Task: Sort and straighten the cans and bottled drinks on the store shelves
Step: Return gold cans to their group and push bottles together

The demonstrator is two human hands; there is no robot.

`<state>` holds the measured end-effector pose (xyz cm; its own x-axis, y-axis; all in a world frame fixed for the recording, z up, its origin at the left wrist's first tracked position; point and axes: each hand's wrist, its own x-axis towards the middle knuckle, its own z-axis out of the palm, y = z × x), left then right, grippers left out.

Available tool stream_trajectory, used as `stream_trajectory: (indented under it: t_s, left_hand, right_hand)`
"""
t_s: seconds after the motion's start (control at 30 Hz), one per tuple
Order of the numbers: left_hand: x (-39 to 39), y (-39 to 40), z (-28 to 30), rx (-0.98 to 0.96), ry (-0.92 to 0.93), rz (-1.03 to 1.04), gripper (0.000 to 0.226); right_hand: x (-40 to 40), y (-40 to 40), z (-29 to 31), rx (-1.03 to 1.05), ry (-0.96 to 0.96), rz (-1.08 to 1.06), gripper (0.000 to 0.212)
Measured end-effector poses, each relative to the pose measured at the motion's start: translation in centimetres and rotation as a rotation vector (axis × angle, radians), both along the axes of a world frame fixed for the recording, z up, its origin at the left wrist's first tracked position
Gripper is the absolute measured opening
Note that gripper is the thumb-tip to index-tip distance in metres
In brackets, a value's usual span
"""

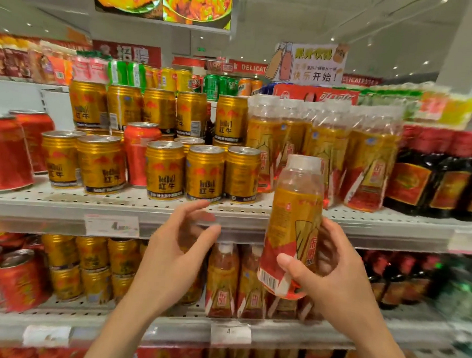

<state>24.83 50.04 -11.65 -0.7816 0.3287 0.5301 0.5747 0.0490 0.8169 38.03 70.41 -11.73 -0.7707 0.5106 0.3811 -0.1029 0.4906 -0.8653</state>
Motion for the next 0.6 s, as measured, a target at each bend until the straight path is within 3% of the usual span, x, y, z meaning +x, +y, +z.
stream_trajectory:
  t_s: [0.27,0.6]
  left_hand:
    - [-2.7,0.7,4.9,-0.054,0.340,0.077,0.036]
    - [-5.8,0.7,4.8,-0.102,0.453,0.228,0.049]
  right_hand:
    - [-2.6,1.5,5.9,0.193,0.131,-0.112,0.097]
    - [-6.2,2.4,6.0,0.448,0.066,-0.314,0.099]
